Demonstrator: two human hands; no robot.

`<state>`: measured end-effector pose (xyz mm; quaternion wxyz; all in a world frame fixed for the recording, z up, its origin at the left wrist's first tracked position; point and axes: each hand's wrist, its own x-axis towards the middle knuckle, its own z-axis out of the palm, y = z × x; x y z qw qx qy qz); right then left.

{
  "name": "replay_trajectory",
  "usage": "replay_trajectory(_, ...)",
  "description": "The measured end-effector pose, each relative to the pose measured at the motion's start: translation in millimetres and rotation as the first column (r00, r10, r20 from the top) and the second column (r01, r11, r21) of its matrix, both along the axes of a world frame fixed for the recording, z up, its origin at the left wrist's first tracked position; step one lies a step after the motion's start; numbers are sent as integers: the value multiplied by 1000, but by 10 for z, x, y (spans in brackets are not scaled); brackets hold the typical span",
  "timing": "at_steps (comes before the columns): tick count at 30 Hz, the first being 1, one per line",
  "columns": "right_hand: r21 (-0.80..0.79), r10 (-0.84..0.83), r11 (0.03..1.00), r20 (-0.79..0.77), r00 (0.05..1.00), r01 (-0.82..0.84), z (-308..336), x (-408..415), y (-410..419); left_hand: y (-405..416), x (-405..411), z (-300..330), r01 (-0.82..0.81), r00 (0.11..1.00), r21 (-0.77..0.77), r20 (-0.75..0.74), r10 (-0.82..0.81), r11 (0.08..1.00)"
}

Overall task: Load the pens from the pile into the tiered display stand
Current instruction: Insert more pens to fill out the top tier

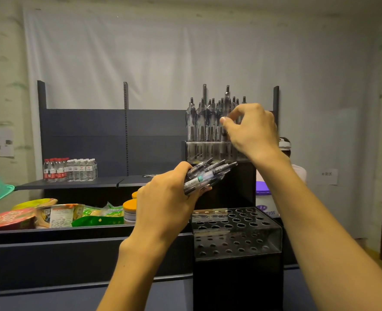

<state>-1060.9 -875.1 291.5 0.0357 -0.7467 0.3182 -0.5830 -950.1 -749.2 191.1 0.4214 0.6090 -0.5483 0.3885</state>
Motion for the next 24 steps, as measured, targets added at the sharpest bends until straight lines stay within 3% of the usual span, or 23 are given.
replay_trajectory(5,18,-56,998,24,998,55,12,4,29,-9,8,5,2,1000,1,3,-2,1000)
replay_trajectory(9,33,-102,994,-58,993,104,43,50,20,-29,15,0,7,1000,10,2,-7,1000)
replay_trajectory(16,8,-68,998,-63,996,68,-133,1,36,-15,20,-10,8,1000,12,-2,-8,1000)
replay_trajectory(20,-68,48,997,36,998,-45,-336,-77,67,-31,31,-27,25,1000,12,-17,-24,1000)
replay_trajectory(24,52,340,937,83,937,-345,-565,-165,160,-49,38,-47,35,998,24,-49,-34,999)
